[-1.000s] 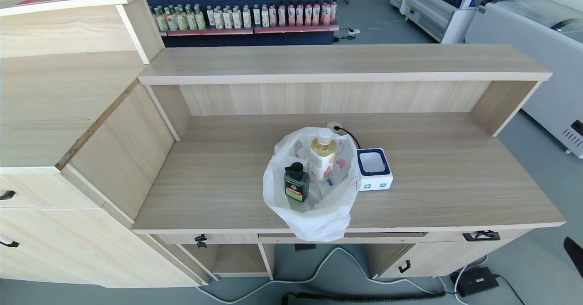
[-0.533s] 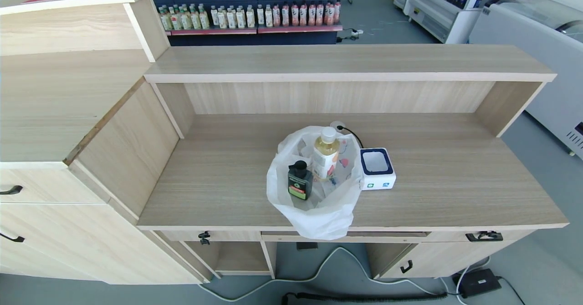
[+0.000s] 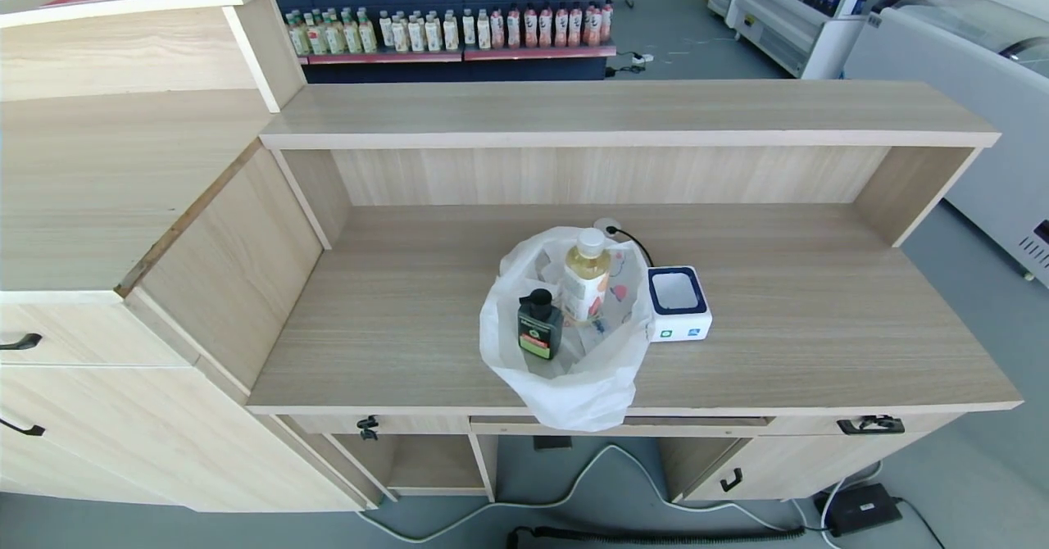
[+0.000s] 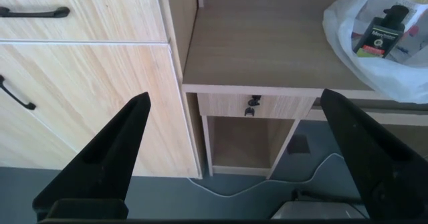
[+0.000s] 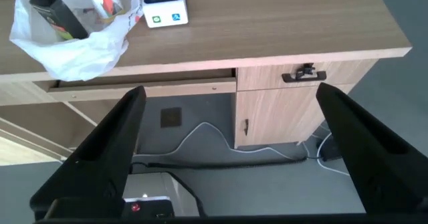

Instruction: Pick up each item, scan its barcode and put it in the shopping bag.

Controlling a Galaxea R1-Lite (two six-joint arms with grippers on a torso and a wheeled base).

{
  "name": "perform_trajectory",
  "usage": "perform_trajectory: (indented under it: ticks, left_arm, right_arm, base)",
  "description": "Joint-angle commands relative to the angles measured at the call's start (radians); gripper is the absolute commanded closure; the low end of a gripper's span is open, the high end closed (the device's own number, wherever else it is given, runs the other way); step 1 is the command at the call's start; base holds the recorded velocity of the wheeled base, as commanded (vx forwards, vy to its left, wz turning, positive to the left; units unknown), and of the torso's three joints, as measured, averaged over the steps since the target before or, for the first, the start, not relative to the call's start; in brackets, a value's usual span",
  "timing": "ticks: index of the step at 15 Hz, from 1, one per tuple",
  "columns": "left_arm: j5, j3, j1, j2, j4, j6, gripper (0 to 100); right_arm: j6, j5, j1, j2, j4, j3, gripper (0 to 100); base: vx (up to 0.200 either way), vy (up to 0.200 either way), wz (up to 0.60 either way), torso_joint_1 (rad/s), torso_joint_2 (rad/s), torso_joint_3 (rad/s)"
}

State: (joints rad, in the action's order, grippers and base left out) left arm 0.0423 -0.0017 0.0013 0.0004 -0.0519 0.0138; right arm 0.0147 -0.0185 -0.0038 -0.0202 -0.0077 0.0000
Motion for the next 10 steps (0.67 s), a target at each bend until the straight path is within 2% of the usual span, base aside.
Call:
perform_trajectory:
  ticks: [1, 10]
  left_arm:
    - [0.001, 0.000, 0.000, 0.000, 0.000, 0.000, 0]
    - [0.001, 0.000, 0.000, 0.000, 0.000, 0.000, 0]
  right_arm:
    - [0.001, 0.000, 0.004, 0.020, 0.000, 0.000, 0]
    - [-0.001, 0.002, 0.004, 0.020, 0.000, 0.000, 0]
  base:
    - [0.000, 0.000, 0.00, 0.000, 0.00, 0.000]
    - [0.000, 0.000, 0.00, 0.000, 0.00, 0.000]
